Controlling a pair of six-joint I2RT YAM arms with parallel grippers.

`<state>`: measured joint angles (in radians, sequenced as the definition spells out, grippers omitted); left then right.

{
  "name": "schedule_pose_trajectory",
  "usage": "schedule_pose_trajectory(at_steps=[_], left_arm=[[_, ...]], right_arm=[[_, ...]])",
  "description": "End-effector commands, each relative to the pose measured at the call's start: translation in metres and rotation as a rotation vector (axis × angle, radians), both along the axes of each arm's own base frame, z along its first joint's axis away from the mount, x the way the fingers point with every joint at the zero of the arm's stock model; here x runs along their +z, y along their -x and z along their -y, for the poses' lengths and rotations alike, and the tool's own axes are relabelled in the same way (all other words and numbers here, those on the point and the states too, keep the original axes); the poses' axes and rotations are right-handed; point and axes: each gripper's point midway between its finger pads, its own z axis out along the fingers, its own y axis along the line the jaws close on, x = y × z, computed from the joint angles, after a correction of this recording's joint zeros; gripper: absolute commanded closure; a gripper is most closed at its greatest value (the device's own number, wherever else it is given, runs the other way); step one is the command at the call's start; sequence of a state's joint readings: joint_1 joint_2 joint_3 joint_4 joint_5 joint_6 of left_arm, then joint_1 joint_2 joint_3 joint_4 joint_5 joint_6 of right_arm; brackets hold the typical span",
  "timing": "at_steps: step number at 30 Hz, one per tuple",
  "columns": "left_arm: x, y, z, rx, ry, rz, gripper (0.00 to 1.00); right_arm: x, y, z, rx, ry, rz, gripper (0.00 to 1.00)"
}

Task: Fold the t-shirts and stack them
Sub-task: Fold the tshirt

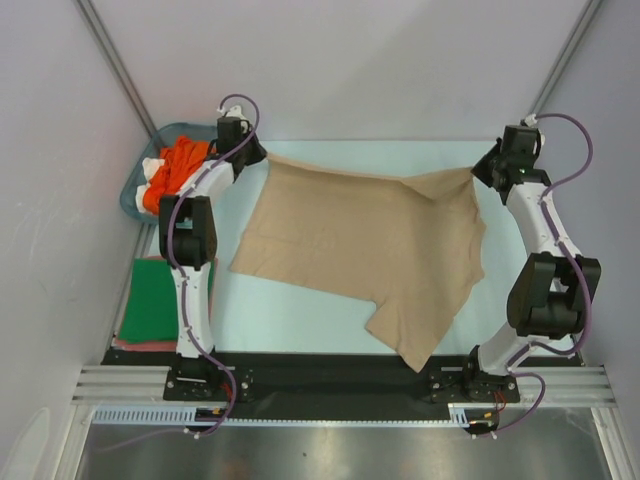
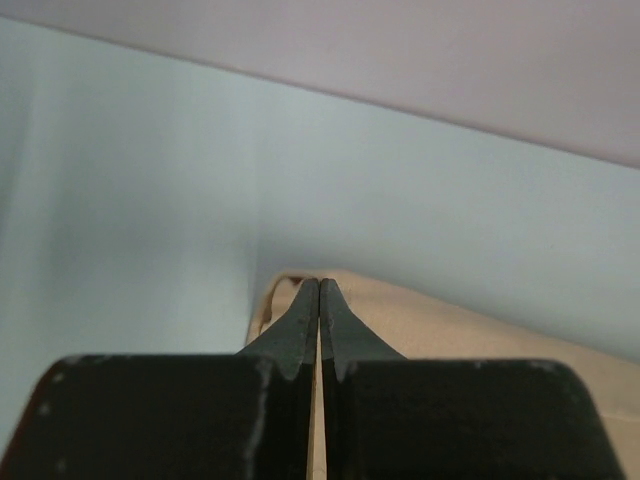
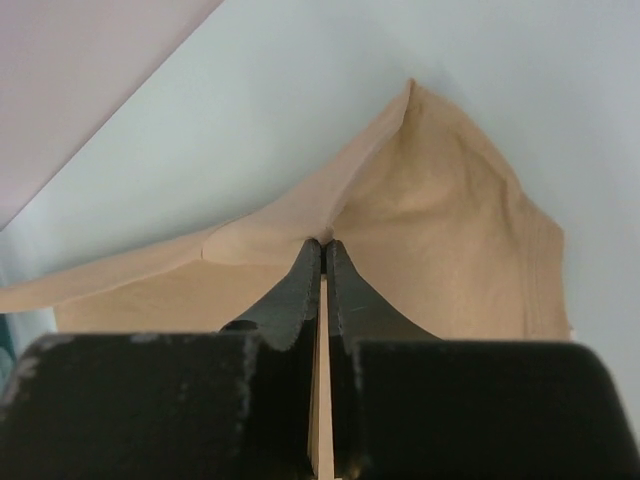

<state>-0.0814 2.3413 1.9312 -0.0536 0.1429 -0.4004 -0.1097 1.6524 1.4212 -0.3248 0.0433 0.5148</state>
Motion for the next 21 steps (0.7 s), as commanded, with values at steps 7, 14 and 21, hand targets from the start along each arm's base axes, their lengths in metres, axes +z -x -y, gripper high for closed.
schedule_pose_trajectory(at_steps=[7, 14, 21], left_arm=[[-0.001, 0.036, 0.001, -0.046, 0.002, -0.151, 1.00], [-0.003, 0.055, -0.005, -0.054, -0.048, -0.208, 1.00], [-0.010, 0.074, -0.022, -0.029, -0.119, -0.273, 1.00]], right_arm=[[-0.029, 0.063, -0.004, -0.052, -0.196, -0.189, 1.00], [-0.034, 0.085, -0.010, -0.048, -0.272, -0.250, 1.00], [-0.034, 0.098, -0.012, -0.043, -0.313, -0.270, 1.00]])
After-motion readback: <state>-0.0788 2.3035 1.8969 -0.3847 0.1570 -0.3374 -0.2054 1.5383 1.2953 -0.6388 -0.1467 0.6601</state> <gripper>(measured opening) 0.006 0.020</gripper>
